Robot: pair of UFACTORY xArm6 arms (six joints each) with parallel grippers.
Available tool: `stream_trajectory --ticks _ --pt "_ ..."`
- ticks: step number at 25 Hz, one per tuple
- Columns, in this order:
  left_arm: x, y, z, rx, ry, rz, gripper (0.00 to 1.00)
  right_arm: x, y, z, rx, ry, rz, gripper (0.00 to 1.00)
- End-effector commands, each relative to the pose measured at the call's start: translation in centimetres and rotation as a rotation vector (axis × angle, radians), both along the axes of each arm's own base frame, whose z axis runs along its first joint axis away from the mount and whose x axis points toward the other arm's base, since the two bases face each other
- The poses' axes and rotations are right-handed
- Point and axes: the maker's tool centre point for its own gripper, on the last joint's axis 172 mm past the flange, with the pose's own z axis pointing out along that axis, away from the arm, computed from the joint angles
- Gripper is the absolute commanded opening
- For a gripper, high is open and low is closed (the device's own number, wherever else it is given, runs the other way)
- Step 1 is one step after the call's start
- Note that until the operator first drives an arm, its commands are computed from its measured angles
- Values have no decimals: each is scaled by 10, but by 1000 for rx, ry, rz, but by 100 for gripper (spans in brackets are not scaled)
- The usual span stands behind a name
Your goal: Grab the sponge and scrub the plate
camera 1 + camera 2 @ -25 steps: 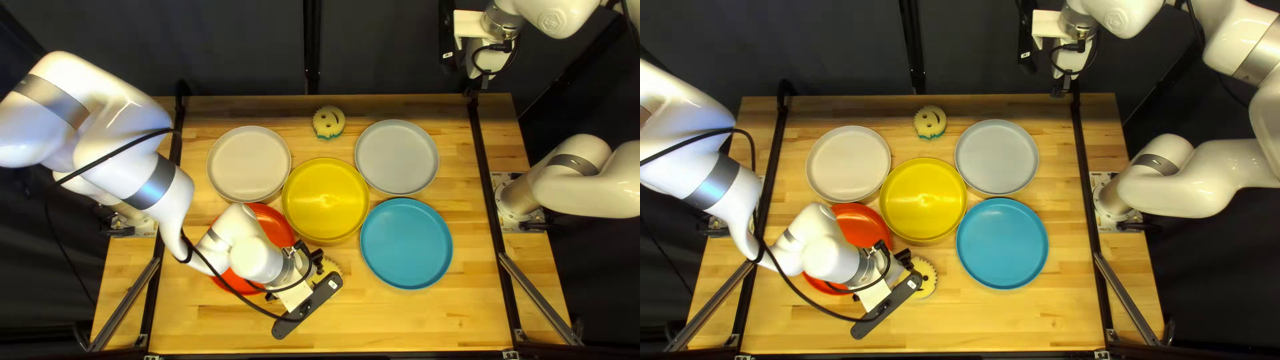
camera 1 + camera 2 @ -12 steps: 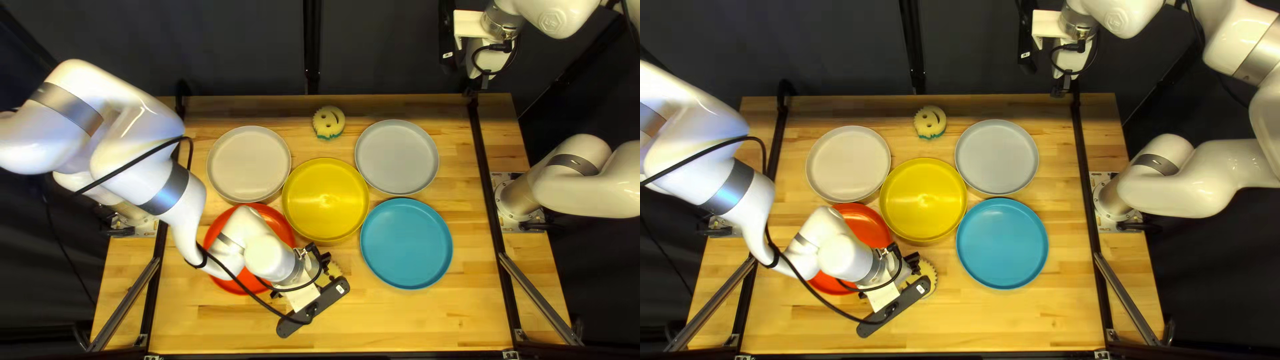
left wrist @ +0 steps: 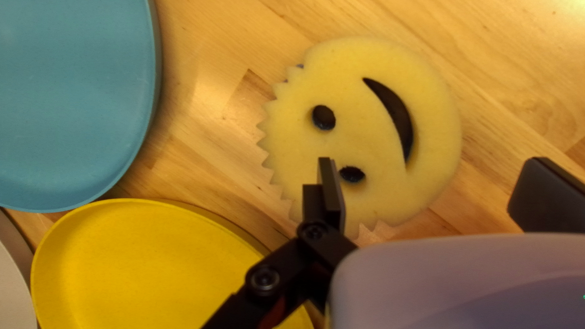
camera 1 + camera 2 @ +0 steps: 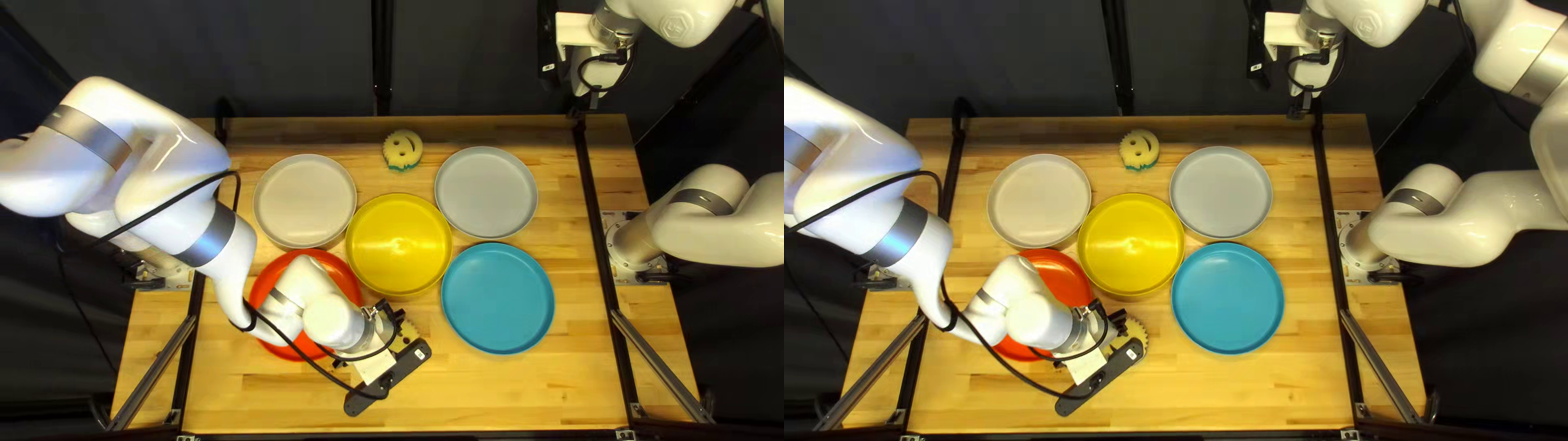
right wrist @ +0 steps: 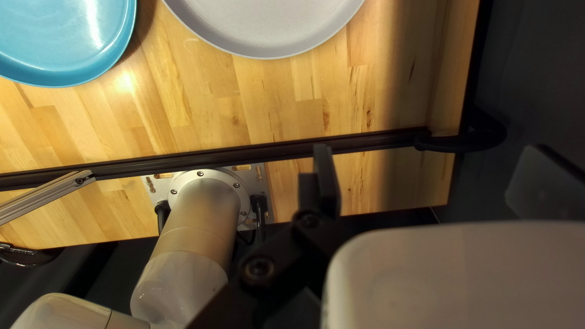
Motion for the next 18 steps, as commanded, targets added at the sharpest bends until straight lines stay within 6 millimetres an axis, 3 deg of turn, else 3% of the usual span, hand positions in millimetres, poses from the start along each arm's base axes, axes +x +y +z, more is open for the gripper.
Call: stream_trajectory --ticks 1,10,16,17,18 --pt "0 0 0 0 0 0 0 0 0 0 0 0 0 100" --pt "0 0 0 -1 -4 -1 0 0 0 0 0 0 0 100" --pt "3 -1 14 1 -5 -2 0 0 0 0 0 0 0 100" --pt "3 -1 15 0 -5 1 23 0 0 0 0 0 0 100" --pt "3 -1 15 0 -5 1 100 0 0 0 0 0 0 100"
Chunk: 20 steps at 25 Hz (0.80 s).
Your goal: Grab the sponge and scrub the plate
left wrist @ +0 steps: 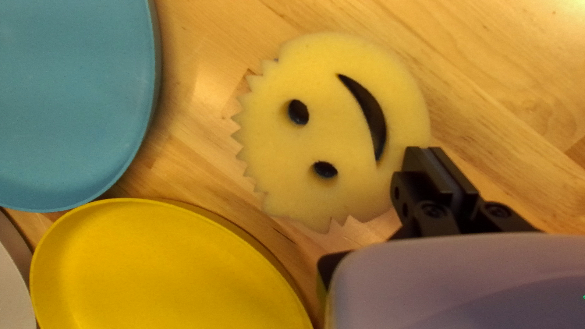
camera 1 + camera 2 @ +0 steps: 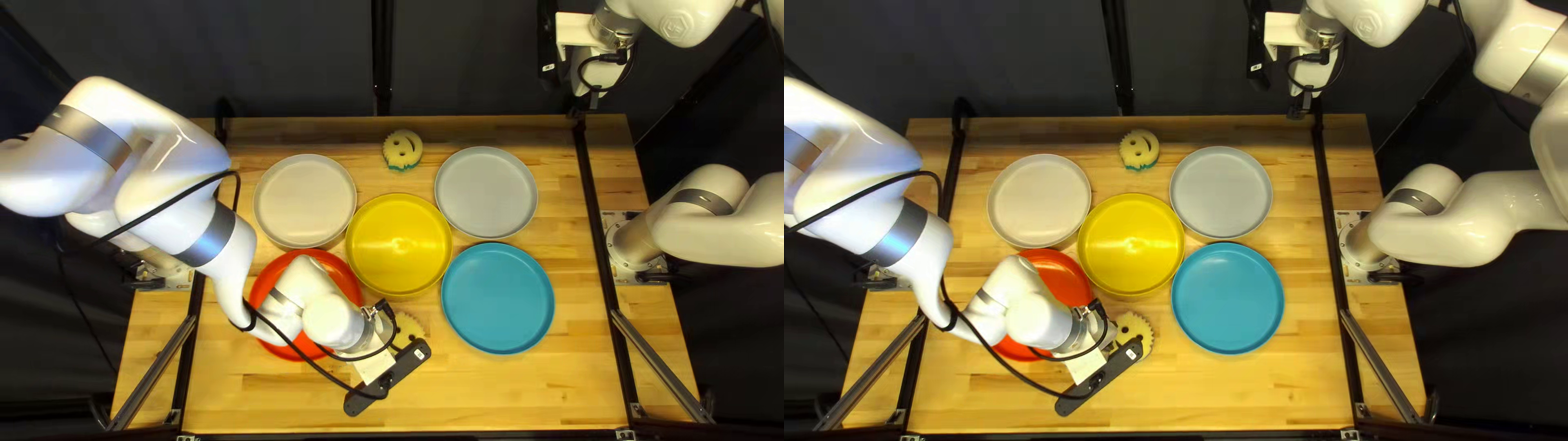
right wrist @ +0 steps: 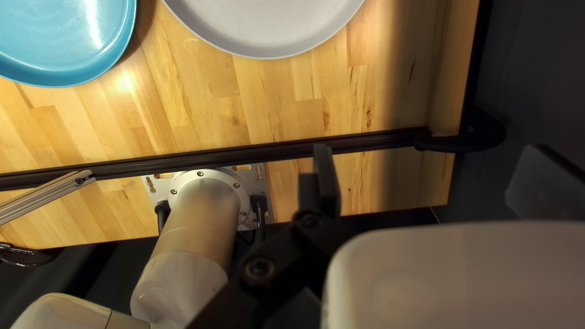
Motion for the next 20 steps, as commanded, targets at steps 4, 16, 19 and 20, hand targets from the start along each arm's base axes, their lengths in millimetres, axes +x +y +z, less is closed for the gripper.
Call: stream_trajectory --ticks 4,16,19,20 --pt "1 -2 6 -2 4 4 100 0 0 0 0 0 0 100" --pt "0 2 2 7 -4 17 100 0 0 0 0 0 0 100" --pt "-1 1 1 12 -10 20 100 0 0 0 0 0 0 100" --pt "-1 1 1 14 -14 21 100 0 0 0 0 0 0 100"
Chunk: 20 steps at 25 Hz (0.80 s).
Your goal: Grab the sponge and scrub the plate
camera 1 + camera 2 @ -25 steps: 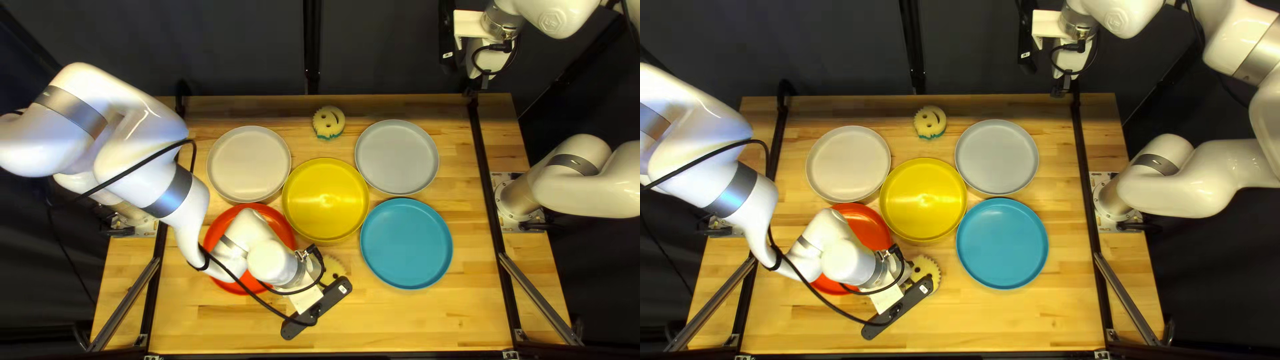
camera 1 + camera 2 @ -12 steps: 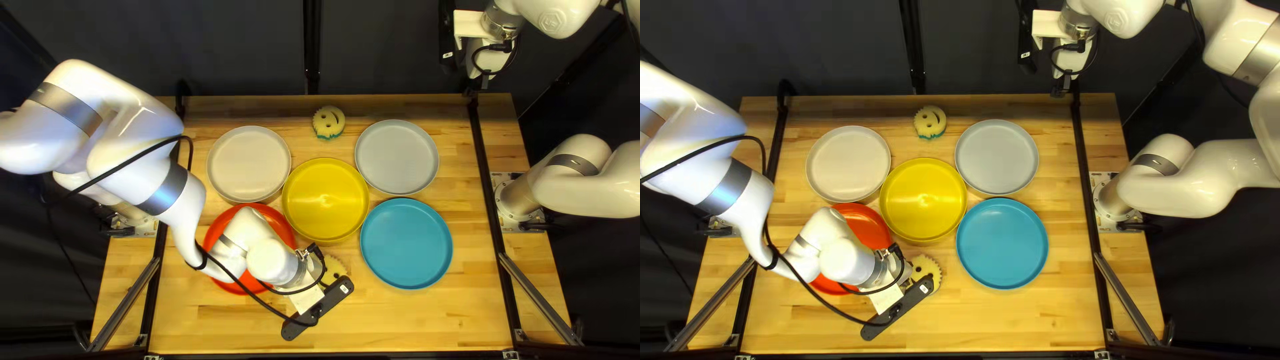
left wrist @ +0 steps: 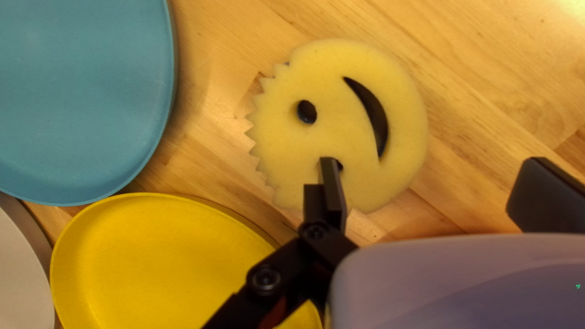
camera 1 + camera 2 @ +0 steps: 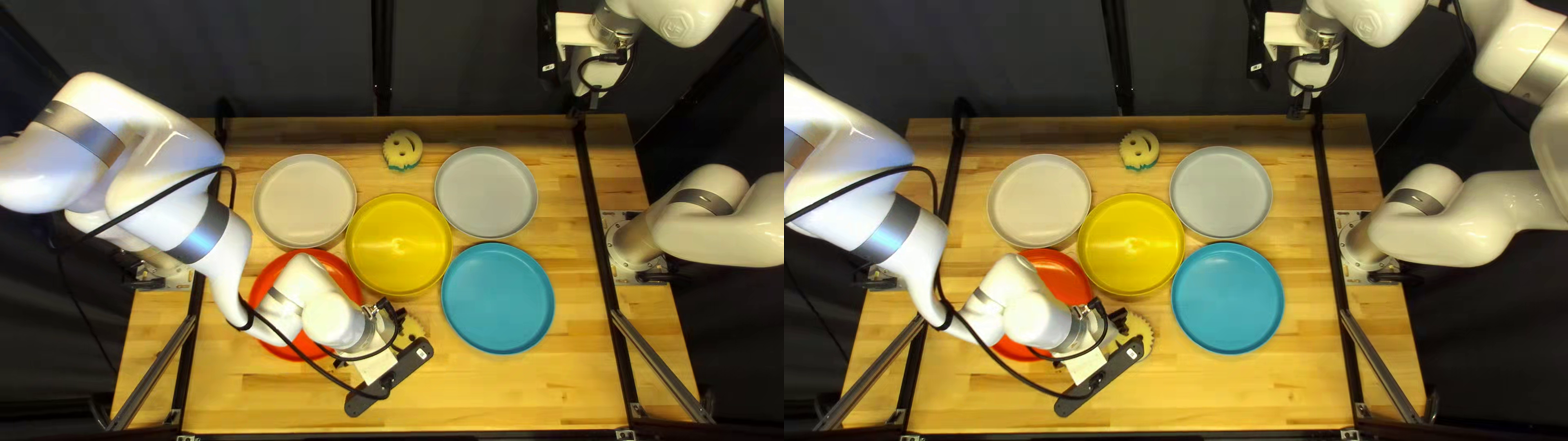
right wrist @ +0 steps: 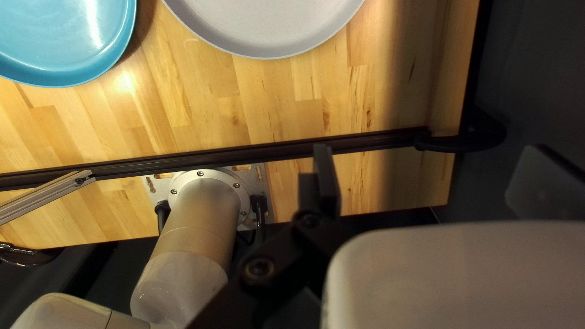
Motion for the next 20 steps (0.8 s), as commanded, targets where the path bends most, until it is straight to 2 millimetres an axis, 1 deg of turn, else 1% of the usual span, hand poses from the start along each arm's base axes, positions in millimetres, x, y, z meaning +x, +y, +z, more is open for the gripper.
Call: stream_trajectory --ticks 1,15,16,17,18,20 --pt "0 0 -2 6 -10 3 100 0 0 0 0 0 0 100" --pt "2 1 -17 -10 -20 -2 100 0 0 0 0 0 0 100" --pt "3 2 -19 -12 -20 -1 89 0 0 0 0 0 0 100" --pt "3 2 -19 -12 -20 -1 2 0 0 0 0 0 0 100" --pt "3 2 -19 -12 -20 -1 0 0 0 0 0 0 0 100" --pt "3 2 -19 -12 -20 -1 0 0 0 0 0 0 0 100"
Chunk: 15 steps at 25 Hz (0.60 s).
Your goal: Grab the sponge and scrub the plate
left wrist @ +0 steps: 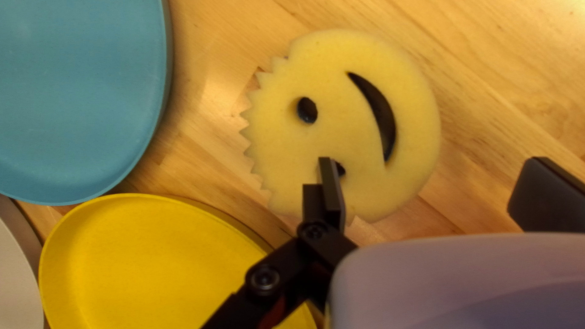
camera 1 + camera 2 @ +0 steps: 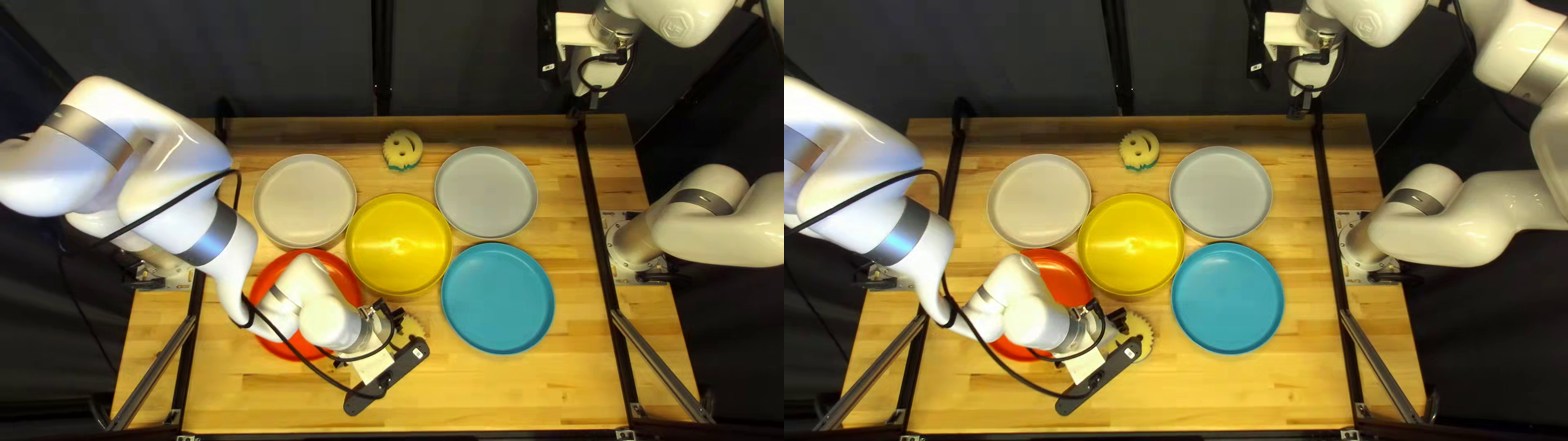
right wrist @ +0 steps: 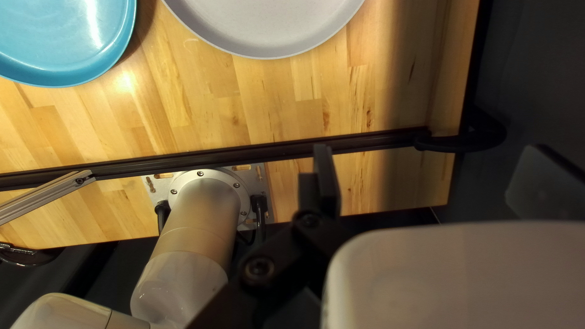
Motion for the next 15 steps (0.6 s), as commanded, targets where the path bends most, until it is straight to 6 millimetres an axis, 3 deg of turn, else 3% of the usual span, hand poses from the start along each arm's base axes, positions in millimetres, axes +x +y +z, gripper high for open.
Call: stream_trajectory --ticks 1,9,15 --pt "0 0 0 -1 0 0 0 0 0 0 0 0 0 100" --pt "-6 1 7 1 -5 6 0 0 0 0 0 0 0 100" --pt "-30 0 36 -2 28 26 0 0 0 0 0 0 0 100"
